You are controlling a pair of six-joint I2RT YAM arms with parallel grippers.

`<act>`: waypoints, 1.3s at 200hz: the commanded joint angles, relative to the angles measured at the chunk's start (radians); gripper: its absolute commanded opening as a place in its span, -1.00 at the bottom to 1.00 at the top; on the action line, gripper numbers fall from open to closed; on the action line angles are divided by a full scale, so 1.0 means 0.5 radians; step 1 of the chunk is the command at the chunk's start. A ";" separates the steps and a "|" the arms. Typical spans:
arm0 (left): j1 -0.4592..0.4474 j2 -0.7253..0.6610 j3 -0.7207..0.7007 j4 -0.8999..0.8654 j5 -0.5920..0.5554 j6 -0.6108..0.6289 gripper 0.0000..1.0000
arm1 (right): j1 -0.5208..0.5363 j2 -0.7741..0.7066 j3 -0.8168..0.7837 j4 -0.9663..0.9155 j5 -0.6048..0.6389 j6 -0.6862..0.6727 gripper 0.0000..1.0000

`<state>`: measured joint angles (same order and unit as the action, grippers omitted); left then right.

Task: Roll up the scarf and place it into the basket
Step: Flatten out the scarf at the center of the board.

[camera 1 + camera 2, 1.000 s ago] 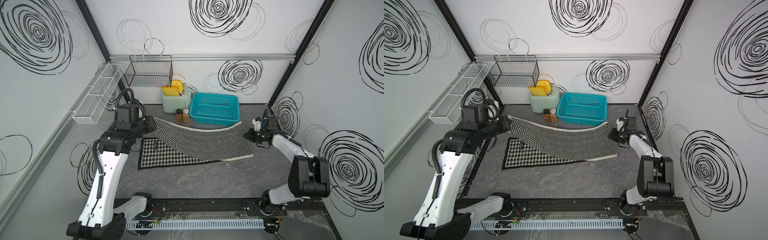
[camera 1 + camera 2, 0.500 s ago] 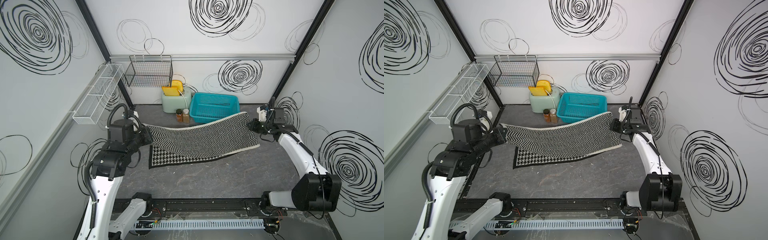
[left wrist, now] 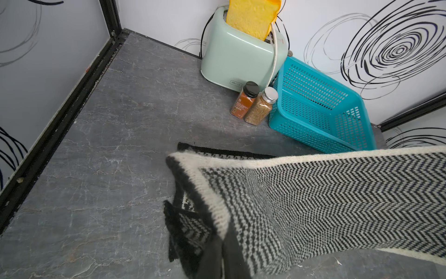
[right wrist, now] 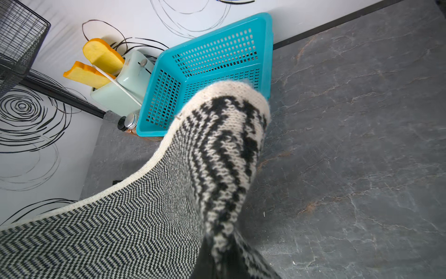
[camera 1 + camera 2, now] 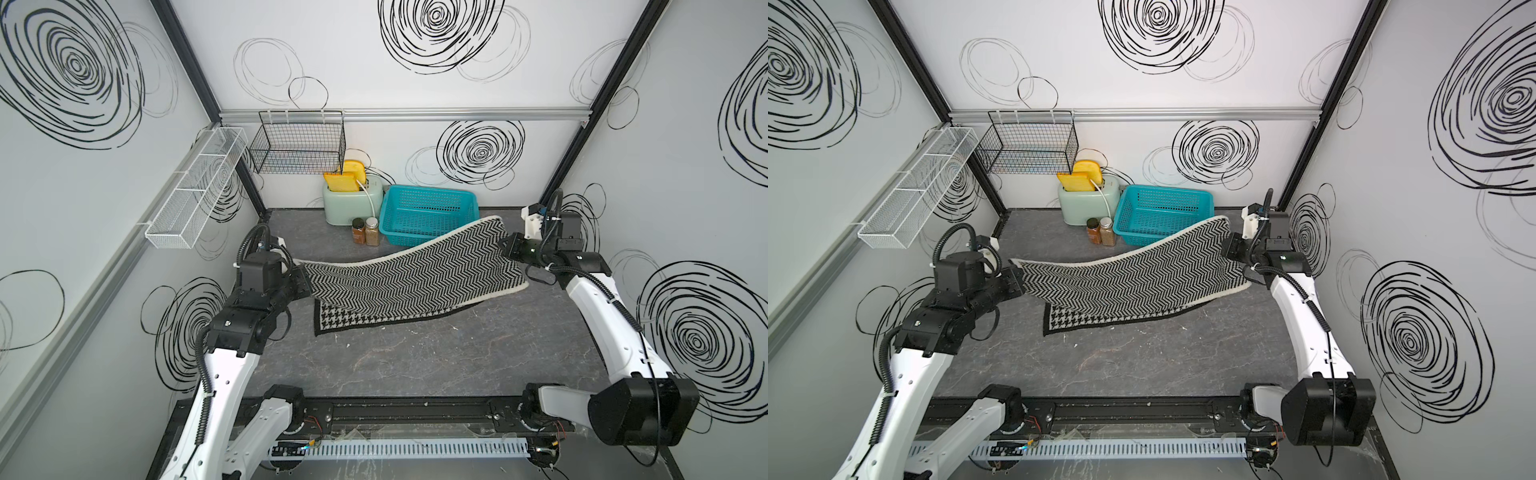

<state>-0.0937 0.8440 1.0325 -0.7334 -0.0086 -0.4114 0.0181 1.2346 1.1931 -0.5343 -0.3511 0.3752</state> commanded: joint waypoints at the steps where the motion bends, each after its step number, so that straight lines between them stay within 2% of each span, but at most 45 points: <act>1: -0.011 0.006 -0.099 0.186 0.011 -0.014 -1.00 | -0.016 -0.079 -0.064 -0.010 0.013 0.059 -1.00; 30: -0.006 -0.026 -0.137 0.169 0.047 -0.021 -1.00 | -0.017 -0.065 -0.070 0.013 -0.029 0.075 -1.00; 56: 0.013 -0.156 -0.117 0.022 0.153 -0.159 -1.00 | -0.009 -0.084 -0.060 0.012 -0.027 0.073 -1.00; 92: 0.015 -0.349 -0.135 -0.206 0.241 -0.201 -1.00 | -0.012 -0.188 -0.053 -0.012 0.086 0.037 -1.00; 126: 0.036 -0.294 -0.349 -0.058 0.226 -0.167 -1.00 | -0.002 -0.263 -0.104 0.060 0.123 0.017 -1.00; 155: 0.069 -0.139 -0.514 0.251 0.183 -0.193 -1.00 | 0.021 -0.209 -0.062 0.031 0.203 -0.021 -1.00; 188: 0.087 0.143 -0.659 0.607 0.191 -0.115 -1.00 | 0.037 -0.126 -0.035 0.022 0.261 -0.015 -1.00; 224: 0.216 0.415 -0.751 0.877 0.369 -0.070 -1.00 | 0.013 -0.064 -0.013 0.016 0.344 -0.004 -1.00; 260: 0.311 0.735 -0.689 1.072 0.443 0.048 -1.00 | -0.061 -0.022 -0.029 0.037 0.374 0.041 -1.00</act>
<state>0.0334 1.1366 0.6678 -0.3450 0.1680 -0.4458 0.0132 1.2152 1.1576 -0.5316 -0.1963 0.3748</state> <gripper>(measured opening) 0.059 0.050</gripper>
